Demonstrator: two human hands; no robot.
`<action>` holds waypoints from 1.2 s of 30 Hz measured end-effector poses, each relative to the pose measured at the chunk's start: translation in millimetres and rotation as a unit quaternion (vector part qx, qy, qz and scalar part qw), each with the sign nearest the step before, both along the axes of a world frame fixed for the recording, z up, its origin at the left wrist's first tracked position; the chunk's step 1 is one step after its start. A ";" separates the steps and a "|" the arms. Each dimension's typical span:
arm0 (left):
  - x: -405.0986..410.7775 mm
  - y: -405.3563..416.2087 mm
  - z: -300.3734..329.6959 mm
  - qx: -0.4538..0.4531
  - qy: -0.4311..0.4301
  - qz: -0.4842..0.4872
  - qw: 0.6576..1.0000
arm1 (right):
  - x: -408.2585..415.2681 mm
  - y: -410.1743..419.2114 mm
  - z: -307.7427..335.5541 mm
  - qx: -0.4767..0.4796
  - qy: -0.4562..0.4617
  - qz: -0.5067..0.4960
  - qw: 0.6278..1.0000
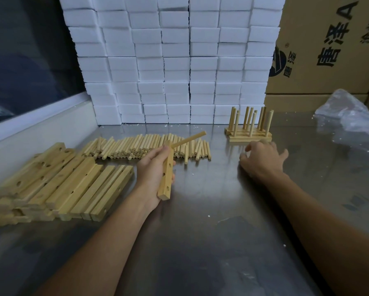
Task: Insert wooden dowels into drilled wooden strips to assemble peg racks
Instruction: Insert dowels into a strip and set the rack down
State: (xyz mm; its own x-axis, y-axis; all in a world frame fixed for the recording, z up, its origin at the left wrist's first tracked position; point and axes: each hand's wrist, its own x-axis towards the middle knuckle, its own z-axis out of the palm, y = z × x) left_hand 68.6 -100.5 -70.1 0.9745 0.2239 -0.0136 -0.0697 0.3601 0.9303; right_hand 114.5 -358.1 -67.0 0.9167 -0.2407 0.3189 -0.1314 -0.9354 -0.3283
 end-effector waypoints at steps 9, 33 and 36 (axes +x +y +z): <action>-0.9 0.8 0.3 -0.002 0.003 -0.008 1.000 | -6.1 -13.2 1.5 0.075 -0.021 -0.034 0.996; -9.1 8.1 6.8 -0.113 -0.006 -0.055 0.992 | -22.7 56.4 50.1 0.343 0.116 0.204 0.909; -9.3 7.9 6.5 -0.103 -0.012 -0.055 0.993 | -36.5 76.4 61.5 0.445 0.108 0.261 0.850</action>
